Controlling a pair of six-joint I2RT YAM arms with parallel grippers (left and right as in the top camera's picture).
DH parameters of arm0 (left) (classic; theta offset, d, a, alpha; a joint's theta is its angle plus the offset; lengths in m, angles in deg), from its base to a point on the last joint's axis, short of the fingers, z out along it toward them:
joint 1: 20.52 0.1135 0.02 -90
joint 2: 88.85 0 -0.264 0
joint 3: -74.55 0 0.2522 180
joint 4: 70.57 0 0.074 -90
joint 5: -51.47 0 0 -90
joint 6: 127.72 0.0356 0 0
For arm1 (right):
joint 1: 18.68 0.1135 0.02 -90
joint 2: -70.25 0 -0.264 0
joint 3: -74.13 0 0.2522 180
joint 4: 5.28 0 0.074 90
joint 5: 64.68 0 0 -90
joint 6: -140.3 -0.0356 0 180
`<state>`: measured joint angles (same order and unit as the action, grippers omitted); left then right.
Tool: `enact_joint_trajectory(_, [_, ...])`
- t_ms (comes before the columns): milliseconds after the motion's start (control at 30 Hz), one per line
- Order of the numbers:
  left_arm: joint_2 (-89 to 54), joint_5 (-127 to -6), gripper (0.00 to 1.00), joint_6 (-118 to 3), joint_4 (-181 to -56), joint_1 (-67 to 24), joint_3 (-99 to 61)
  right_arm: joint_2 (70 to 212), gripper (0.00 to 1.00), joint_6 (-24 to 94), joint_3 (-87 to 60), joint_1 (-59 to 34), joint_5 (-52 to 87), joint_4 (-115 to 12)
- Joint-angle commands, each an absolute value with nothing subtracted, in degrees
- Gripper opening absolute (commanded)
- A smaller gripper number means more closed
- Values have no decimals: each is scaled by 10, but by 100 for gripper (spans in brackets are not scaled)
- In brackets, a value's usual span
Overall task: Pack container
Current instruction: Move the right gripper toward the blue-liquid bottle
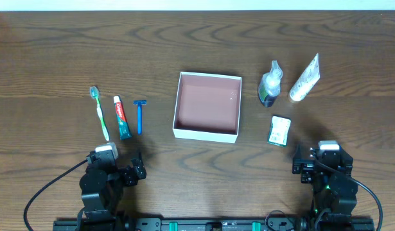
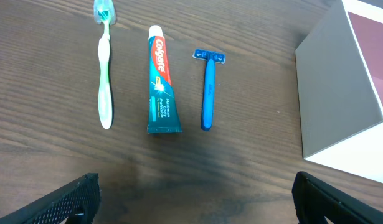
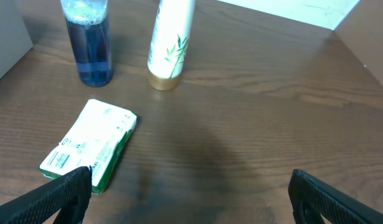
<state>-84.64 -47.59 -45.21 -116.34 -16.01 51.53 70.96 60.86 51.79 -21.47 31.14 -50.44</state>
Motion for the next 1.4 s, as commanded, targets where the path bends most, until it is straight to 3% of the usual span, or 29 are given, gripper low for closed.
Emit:
enact_joint_trajectory(0, [-851, -484, 98, -454, -1161, -156, 522, 706, 99, 600, 520, -219, 309, -503])
enact_joint_trajectory(1100, [-851, -484, 98, -454, -1161, -156, 522, 706, 99, 617, 520, -219, 315, -478])
enact_joint_trajectory(1367, [-851, -484, 98, -454, -1161, -156, 522, 706, 99, 559, 520, -219, 138, -375])
